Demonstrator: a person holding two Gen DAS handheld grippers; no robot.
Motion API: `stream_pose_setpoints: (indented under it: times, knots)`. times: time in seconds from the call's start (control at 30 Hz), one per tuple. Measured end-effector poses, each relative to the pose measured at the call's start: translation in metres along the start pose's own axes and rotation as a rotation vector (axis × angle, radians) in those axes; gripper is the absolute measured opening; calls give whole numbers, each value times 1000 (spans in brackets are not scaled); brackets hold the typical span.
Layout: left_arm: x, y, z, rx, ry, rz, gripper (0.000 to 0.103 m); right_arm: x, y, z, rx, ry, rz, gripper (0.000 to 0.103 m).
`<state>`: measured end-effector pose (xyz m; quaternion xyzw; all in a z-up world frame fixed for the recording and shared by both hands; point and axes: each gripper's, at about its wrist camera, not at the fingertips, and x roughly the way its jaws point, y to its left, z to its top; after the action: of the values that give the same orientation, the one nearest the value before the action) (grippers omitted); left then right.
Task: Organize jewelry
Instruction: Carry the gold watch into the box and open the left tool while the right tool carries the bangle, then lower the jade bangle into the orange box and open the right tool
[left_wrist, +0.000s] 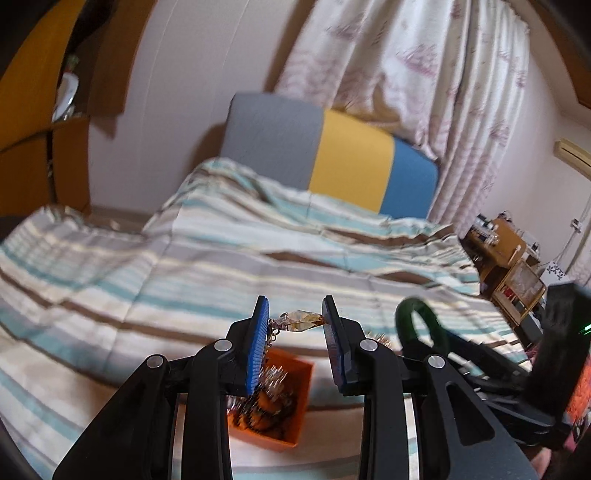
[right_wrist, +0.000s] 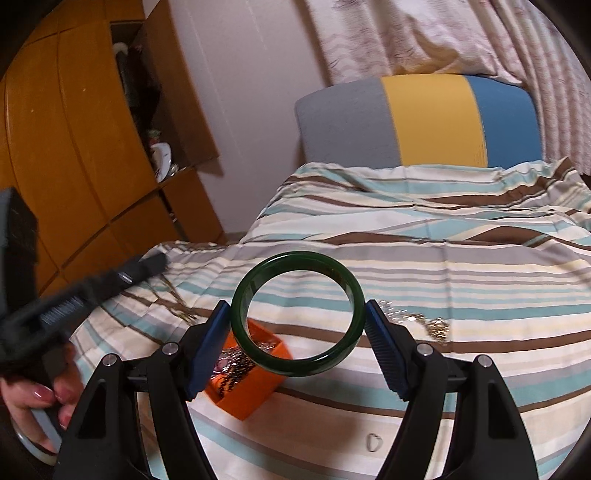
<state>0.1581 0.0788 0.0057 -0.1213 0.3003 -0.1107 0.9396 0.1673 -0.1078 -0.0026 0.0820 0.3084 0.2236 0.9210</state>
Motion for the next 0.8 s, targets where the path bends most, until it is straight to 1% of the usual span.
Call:
stream_pose_setpoints:
  times: [0.17,0.3,0.33,0.37,0.4,0.47,0.53,0.6,0.67,0.8]
  knots:
    - [24,20,-23,-47,76,25,30,21,14,-13,-30,43,6,73]
    - [36,28,-39,-49,129,44,31,32,17,-21,-33,72,8,73]
    - [38,29,-42,-44,141,50,37,34,18,-23,-35,78,9,73]
    - [37,30,-43,-45,143,55,57,36,19,-24,-39,84,11,73]
    - [35,32,-45,-53,130,61,72,39,20,-26,-45,87,12,73]
    - [25,39,-46,-93,94,52,73,44,23,-28,-59,97,13,73]
    - [18,46,-45,-124,60,73,73,49,27,-30,-70,109,16,73]
    - [4,55,-44,-157,3,116,73,55,31,-32,-84,122,22,73]
    - [-6,61,-44,-172,-31,173,73,62,39,-35,-105,135,29,73]
    - [-17,71,-48,-181,-53,254,73,79,51,-40,-133,161,43,73]
